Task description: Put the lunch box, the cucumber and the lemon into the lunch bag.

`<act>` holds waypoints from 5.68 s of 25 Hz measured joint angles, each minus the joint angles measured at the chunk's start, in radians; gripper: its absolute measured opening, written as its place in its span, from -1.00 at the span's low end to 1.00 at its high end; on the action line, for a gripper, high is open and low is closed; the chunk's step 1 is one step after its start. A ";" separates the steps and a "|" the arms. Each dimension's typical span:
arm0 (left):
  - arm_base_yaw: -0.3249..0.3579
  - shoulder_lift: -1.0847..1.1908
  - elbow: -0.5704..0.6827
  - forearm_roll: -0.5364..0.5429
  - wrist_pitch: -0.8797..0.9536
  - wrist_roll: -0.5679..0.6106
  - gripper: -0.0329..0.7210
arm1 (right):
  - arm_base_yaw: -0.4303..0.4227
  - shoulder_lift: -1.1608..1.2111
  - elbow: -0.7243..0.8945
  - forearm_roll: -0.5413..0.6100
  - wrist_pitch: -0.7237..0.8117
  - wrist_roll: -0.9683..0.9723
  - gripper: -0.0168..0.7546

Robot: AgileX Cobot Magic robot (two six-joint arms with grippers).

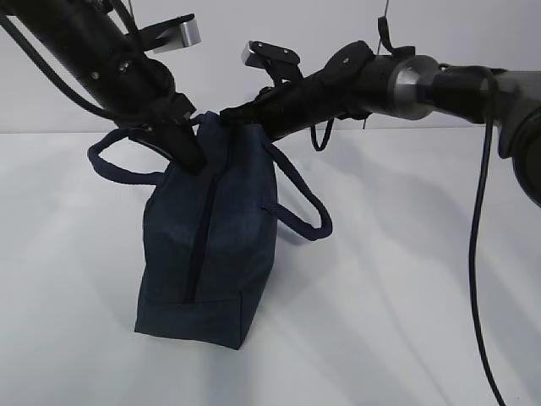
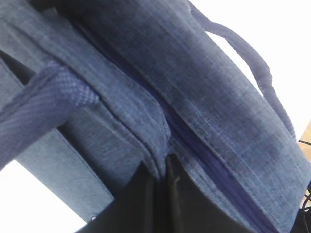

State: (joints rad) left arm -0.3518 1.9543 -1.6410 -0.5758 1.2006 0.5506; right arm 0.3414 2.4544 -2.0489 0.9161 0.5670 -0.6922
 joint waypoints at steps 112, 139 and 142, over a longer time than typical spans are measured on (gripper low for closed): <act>-0.009 -1.030 0.411 0.393 0.060 -0.476 0.04 | -0.002 -1.419 0.757 -0.722 0.690 0.448 0.01; -0.009 -1.824 0.876 0.415 0.079 -0.469 -0.10 | -0.002 -2.257 1.285 -0.732 0.702 0.448 0.00; -0.009 -1.917 0.917 0.435 0.079 -0.469 -0.10 | -0.002 -2.353 1.358 -0.751 0.704 0.448 0.00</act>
State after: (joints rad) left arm -0.3612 0.0377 -0.7242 -0.1413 1.2797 0.0816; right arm 0.3394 0.1011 -0.6909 0.1651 1.2706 -0.2445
